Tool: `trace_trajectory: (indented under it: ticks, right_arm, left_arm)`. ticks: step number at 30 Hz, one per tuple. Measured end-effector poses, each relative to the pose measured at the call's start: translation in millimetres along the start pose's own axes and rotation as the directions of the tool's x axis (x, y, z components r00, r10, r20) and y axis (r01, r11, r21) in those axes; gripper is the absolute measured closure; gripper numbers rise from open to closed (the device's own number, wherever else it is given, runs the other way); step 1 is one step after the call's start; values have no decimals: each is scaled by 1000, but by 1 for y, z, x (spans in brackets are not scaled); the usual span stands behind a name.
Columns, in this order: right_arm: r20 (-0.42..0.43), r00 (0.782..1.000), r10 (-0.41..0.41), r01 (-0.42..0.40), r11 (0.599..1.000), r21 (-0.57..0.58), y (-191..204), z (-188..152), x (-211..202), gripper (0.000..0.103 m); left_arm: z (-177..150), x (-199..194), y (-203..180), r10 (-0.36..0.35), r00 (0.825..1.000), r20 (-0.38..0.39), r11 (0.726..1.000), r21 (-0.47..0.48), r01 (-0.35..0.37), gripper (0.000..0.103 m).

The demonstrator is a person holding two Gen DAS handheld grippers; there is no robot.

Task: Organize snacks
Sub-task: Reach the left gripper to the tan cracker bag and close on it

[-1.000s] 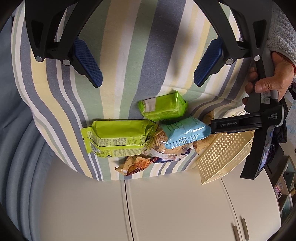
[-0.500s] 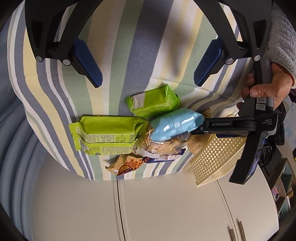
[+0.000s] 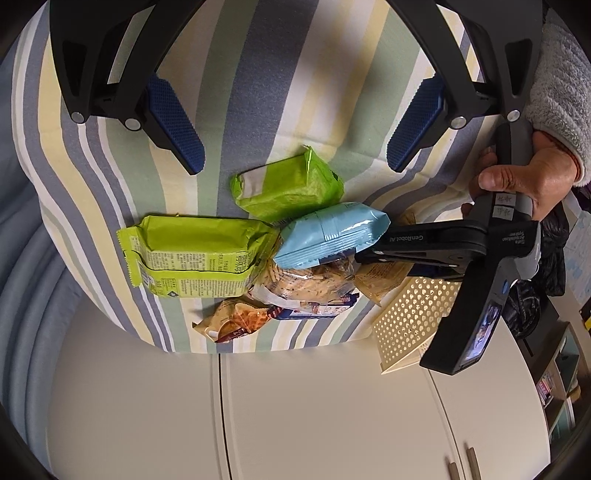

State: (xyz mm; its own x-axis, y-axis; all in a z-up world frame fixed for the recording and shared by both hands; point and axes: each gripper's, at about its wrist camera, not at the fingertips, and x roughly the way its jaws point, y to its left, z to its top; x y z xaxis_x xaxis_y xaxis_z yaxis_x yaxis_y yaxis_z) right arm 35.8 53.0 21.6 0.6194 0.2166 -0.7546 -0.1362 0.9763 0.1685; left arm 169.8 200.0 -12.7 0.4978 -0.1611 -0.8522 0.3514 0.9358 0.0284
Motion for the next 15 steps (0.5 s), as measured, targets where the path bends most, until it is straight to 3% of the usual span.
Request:
trace_trajectory:
  ticks: [6, 15]
  right_arm:
    - [-11, 1000, 2, -2, 1000, -3, 2, 4, 7, 5]
    - [-13, 1000, -23, 22, 999, -46, 8, 25, 22, 5]
  left_arm:
    - [-15, -21, 11, -55, 997, 60, 995, -84, 60, 45]
    - [-20, -62, 15, -59, 982, 179, 989, -120, 82, 45]
